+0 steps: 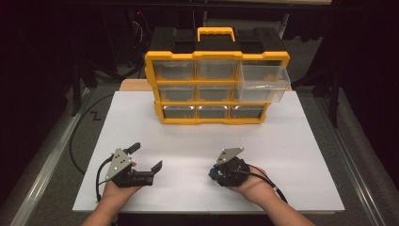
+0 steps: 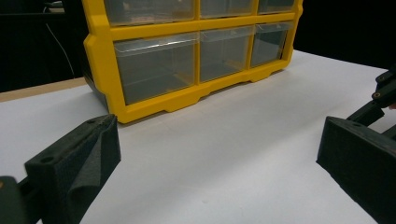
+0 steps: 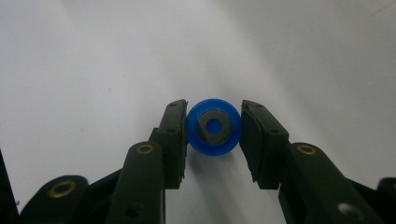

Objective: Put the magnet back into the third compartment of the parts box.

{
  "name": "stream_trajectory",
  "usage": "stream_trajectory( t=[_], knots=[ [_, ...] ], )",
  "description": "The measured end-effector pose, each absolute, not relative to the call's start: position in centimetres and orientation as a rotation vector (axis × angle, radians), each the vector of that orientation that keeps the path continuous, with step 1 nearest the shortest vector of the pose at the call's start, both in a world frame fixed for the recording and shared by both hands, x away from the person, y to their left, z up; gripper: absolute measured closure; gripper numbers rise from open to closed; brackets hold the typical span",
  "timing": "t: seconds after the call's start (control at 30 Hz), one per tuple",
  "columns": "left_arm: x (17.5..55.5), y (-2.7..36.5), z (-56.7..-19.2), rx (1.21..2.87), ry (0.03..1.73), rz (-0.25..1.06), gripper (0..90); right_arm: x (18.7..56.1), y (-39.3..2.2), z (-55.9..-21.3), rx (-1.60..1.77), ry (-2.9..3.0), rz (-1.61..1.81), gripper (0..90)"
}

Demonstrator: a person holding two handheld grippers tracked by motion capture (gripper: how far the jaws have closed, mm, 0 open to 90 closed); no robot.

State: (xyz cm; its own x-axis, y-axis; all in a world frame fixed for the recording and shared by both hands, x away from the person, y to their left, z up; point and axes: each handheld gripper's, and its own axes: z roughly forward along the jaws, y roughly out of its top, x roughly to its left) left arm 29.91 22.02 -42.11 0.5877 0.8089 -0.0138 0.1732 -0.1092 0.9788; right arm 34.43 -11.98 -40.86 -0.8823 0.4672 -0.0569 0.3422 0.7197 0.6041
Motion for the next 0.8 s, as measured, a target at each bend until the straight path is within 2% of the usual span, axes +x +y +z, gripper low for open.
stream_trajectory(
  t=[0.8],
  knots=[
    [29.9, 22.1, -42.1, 1.619, 0.838, 0.667, 0.2, 35.0, -16.6, -40.0, 0.757, 2.679, 0.805, 65.1]
  ],
)
